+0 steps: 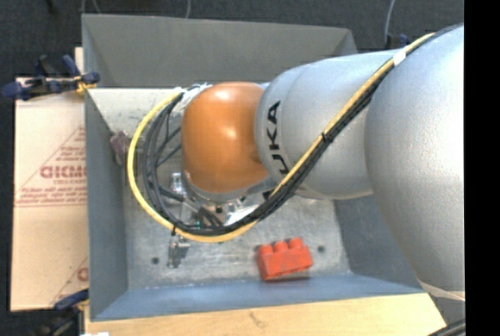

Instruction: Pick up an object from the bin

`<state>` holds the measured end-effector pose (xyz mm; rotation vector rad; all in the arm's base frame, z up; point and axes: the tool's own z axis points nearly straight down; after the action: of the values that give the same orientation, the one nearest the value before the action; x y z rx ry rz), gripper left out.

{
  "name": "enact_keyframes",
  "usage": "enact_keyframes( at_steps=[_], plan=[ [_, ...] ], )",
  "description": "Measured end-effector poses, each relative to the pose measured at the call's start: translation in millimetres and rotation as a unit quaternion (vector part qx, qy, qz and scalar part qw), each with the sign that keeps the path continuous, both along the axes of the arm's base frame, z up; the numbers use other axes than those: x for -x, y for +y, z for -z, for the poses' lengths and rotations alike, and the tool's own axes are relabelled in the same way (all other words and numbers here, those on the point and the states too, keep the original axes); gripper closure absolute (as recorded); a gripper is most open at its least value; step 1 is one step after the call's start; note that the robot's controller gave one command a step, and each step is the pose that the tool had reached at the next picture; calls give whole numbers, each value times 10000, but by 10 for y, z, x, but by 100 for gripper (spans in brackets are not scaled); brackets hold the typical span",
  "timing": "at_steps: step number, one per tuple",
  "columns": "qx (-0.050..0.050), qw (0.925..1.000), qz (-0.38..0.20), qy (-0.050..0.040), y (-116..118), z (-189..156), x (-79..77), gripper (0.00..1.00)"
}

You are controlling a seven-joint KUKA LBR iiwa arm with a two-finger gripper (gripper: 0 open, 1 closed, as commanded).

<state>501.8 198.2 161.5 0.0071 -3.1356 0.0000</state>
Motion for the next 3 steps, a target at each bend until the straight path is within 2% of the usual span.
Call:
enact_keyframes(
  at_steps=[1, 2, 3],
  plan=[
    [19, 10000, -71, -21, -607, 613, -289, 0],
    [-25, 9998, -173, -75, -1553, 872, -912, 0],
    [-17, 9986, -511, -95, -2013, 856, -889, 0]
  ],
)
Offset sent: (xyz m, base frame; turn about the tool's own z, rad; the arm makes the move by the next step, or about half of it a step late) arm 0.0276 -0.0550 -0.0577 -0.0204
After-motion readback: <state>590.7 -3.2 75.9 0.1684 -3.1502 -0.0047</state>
